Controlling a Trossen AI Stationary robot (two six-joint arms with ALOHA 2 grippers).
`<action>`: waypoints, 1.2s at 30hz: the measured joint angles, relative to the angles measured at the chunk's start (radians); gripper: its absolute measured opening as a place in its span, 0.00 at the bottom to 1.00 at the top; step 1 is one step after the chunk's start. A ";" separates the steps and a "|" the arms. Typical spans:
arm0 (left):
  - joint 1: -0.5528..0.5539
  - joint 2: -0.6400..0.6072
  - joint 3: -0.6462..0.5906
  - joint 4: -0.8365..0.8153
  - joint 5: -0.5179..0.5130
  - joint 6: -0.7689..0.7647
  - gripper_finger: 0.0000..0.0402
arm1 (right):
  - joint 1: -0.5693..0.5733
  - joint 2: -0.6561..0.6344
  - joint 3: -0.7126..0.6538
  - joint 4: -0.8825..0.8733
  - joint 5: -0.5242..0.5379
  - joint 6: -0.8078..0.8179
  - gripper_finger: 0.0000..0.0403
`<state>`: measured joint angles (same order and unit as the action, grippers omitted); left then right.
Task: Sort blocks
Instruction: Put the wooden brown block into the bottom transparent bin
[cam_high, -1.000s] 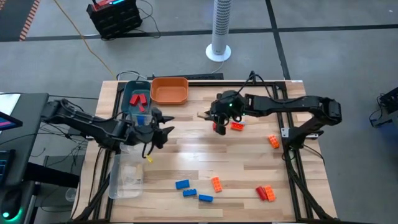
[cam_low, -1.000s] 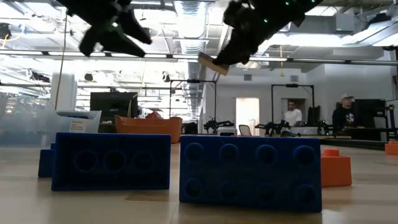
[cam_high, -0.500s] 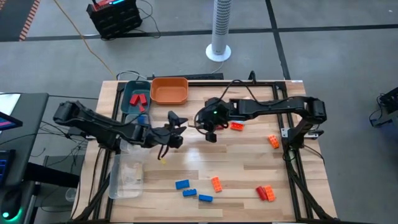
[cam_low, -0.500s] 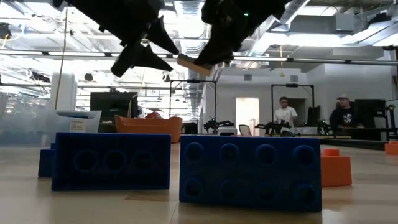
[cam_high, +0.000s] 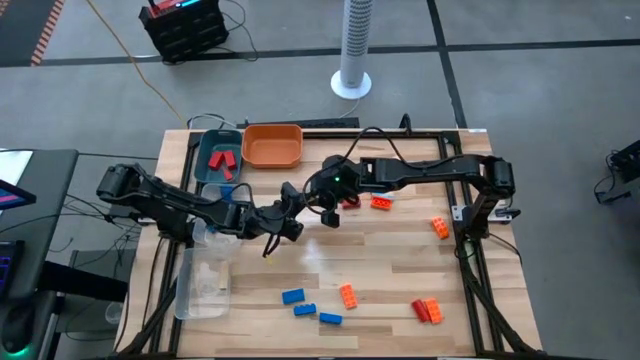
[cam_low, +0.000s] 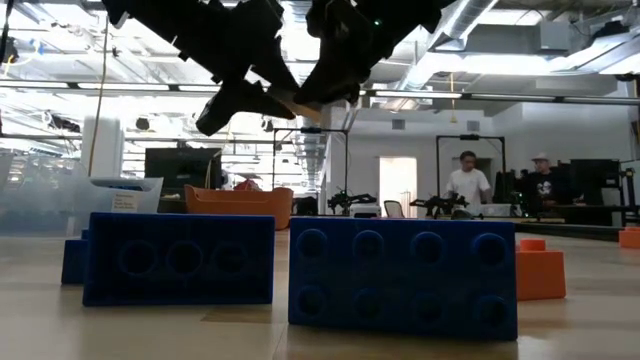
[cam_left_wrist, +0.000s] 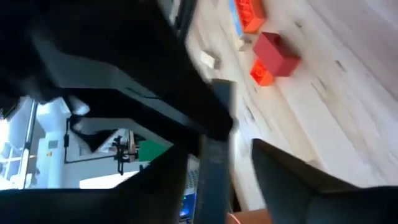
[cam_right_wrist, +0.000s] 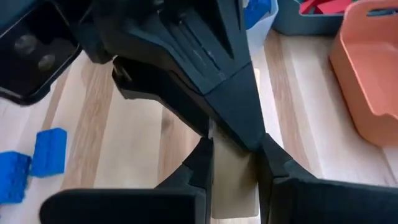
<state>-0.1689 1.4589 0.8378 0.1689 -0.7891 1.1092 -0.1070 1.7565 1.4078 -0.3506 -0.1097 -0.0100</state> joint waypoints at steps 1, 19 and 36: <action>0.005 0.000 0.000 0.005 -0.002 -0.002 0.33 | 0.000 0.000 0.000 0.002 0.000 0.015 0.16; -0.044 -0.037 0.021 -0.352 0.012 -0.436 0.12 | -0.026 -0.125 0.000 -0.252 0.016 0.063 0.55; -0.283 -0.359 0.141 -1.220 0.897 -1.562 0.19 | -0.023 -0.195 -0.097 -0.352 0.221 0.118 0.53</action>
<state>-0.4516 1.1000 0.9787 -1.0515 0.1077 -0.4533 -0.1304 1.5618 1.3113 -0.7029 0.1116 0.1077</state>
